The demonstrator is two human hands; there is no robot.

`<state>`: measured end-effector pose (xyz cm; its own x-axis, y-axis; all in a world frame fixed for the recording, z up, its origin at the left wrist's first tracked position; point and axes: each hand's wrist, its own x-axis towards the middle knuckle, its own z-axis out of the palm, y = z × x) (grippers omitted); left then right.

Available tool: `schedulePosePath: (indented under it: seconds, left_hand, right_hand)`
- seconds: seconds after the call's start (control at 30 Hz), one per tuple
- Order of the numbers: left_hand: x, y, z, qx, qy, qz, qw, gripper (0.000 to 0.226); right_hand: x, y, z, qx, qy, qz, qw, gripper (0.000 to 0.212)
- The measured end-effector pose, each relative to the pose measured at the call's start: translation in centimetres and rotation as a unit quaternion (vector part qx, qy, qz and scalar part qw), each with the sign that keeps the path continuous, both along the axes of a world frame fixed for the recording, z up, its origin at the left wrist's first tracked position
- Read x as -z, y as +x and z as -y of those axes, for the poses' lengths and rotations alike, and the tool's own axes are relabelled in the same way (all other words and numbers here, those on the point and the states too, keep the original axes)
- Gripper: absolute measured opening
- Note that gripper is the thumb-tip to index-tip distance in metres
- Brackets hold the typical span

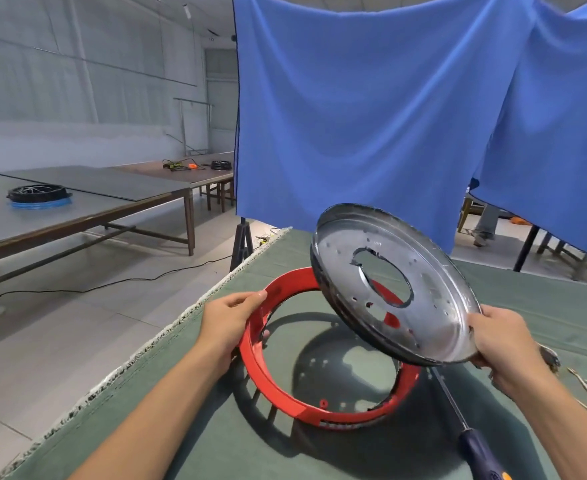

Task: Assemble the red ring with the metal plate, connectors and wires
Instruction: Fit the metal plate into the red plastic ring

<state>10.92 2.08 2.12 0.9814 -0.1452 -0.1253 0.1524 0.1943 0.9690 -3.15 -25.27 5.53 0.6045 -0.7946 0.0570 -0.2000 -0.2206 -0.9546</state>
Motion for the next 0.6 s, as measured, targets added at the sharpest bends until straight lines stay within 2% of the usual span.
schedulePosePath:
  seconds: [0.1,0.17,0.23,0.27,0.33,0.4,0.43,0.5,0.53,0.6]
  left_hand:
    - [0.0,0.1,0.2,0.017,-0.045,-0.025,0.999,0.011]
    - [-0.1,0.4,0.1,0.032,-0.095,-0.049,0.994,0.014]
    - [-0.1,0.5,0.1,0.058,-0.128,-0.068,0.988,0.026]
    - [-0.1,0.4,0.1,0.070,-0.112,-0.061,0.989,0.031]
    - [0.1,0.0,0.3,0.085,-0.006,-0.013,0.996,0.043]
    - [0.3,-0.4,0.7,0.091,0.133,0.051,0.986,0.053]
    - [0.6,-0.4,0.8,0.093,0.208,0.088,0.970,0.054]
    - [1.2,-0.1,0.7,0.083,0.363,0.152,0.915,0.052]
    - [1.3,0.1,0.5,0.070,0.405,0.159,0.898,0.048]
    - [1.2,0.3,0.0,0.051,0.437,0.142,0.887,0.028]
  right_hand:
    - [0.7,0.4,0.2,-0.005,-0.036,-0.008,0.999,0.024]
    - [1.0,0.5,0.2,0.002,-0.081,-0.015,0.997,0.027]
    - [1.3,0.7,0.2,0.012,-0.134,-0.018,0.991,0.031]
    - [1.4,0.7,0.2,0.017,-0.156,-0.019,0.987,0.033]
    - [1.4,0.8,0.2,0.024,-0.182,-0.016,0.983,0.036]
    - [1.5,0.8,0.2,0.023,-0.197,-0.013,0.980,0.037]
    - [1.5,0.8,0.3,0.023,-0.205,-0.012,0.978,0.037]
    - [1.6,0.8,0.4,0.024,-0.212,-0.006,0.977,0.037]
    - [1.7,0.8,0.5,0.023,-0.209,-0.002,0.978,0.035]
    - [1.9,0.9,0.7,0.018,-0.202,-0.003,0.979,0.031]
